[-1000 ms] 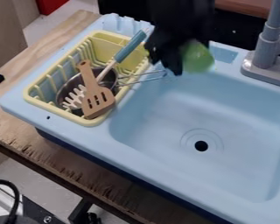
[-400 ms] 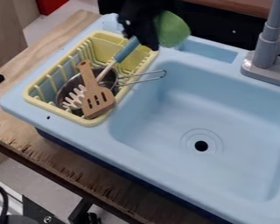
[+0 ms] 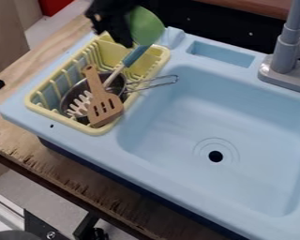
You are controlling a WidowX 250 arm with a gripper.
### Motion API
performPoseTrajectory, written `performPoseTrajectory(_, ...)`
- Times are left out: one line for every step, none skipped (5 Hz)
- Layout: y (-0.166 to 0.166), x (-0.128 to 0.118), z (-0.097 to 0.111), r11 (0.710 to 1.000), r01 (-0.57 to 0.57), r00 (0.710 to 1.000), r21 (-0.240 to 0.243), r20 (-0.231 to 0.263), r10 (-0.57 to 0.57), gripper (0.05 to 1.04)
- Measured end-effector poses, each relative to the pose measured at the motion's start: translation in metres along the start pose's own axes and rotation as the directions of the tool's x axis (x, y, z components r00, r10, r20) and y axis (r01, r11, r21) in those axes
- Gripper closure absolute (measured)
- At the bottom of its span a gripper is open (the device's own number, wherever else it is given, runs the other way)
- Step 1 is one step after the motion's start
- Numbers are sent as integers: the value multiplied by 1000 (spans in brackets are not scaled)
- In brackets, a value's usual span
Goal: Move the green object to the upper left side of the sink
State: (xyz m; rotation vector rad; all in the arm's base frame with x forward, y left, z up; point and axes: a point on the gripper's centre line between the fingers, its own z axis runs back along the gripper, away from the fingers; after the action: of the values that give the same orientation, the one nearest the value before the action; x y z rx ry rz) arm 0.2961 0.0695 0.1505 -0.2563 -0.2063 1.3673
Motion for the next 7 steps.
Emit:
performPoseTrajectory(8,18,3,1000,-26,1000,-1,16,26,424)
performPoseTrajectory(6,27,-3,999,-46,998,7,45,45,424)
performPoseTrajectory(2,38,-11,997,-83,993,8,86,82,424)
performPoseTrajectory(2,48,-23,994,-106,985,22,136,102,425)
performPoseTrajectory(1,54,-23,994,-107,980,15,172,103,424)
performPoseTrajectory(7,58,-35,990,-132,978,55,171,121,424)
performPoseTrajectory(8,60,-36,987,-146,973,64,188,132,424)
